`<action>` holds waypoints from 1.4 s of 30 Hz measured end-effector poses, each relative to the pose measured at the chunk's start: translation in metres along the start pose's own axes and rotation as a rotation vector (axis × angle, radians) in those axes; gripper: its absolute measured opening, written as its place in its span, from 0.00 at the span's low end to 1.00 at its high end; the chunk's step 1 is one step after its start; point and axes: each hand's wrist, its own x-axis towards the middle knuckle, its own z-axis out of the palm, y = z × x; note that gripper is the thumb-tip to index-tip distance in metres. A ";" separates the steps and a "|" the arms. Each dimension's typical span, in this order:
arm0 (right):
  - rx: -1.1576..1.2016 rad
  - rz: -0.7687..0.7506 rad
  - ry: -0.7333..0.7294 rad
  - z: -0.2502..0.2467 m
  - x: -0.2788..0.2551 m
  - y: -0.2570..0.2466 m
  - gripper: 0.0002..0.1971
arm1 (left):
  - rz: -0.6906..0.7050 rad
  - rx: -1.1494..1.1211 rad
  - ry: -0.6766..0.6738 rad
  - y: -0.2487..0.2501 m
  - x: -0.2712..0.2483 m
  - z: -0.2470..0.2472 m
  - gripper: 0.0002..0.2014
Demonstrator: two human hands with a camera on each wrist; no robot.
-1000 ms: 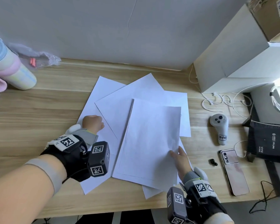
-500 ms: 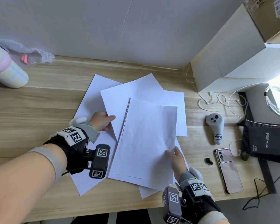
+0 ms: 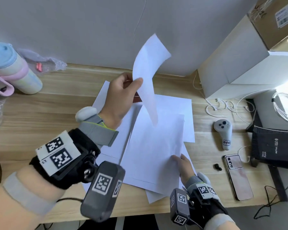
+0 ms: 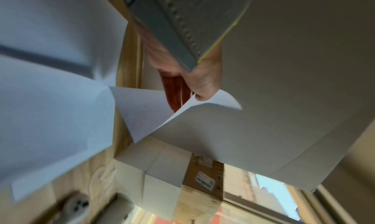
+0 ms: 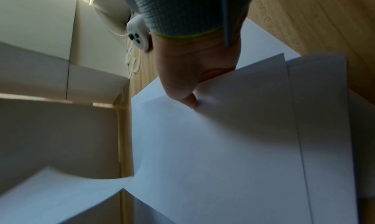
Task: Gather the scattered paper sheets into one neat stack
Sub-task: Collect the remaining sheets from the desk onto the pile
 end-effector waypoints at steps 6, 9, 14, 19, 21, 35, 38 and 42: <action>0.124 0.065 0.002 -0.004 0.003 0.002 0.09 | -0.225 -0.098 0.026 -0.037 -0.031 -0.009 0.06; 0.226 0.115 0.004 -0.007 0.002 0.001 0.15 | -0.491 -0.008 -0.032 -0.072 -0.044 -0.012 0.04; 0.384 0.145 -0.077 -0.009 -0.005 -0.008 0.33 | -0.799 0.113 -0.004 -0.113 -0.051 -0.019 0.04; 0.370 0.159 -0.101 -0.011 -0.008 -0.009 0.37 | -1.074 0.175 -0.073 -0.141 -0.066 -0.024 0.08; 0.354 0.155 -0.096 -0.011 -0.006 -0.008 0.37 | -1.171 0.279 -0.224 -0.146 -0.069 -0.029 0.12; 0.084 0.088 -0.031 -0.006 0.005 -0.007 0.20 | -0.734 0.348 0.034 -0.115 0.002 -0.118 0.11; 0.052 0.054 -0.007 -0.005 0.005 -0.008 0.08 | -0.599 0.475 0.133 -0.115 0.025 -0.133 0.08; -0.029 -0.026 0.035 0.003 -0.003 -0.016 0.03 | -0.511 0.777 0.136 -0.119 0.045 -0.149 0.02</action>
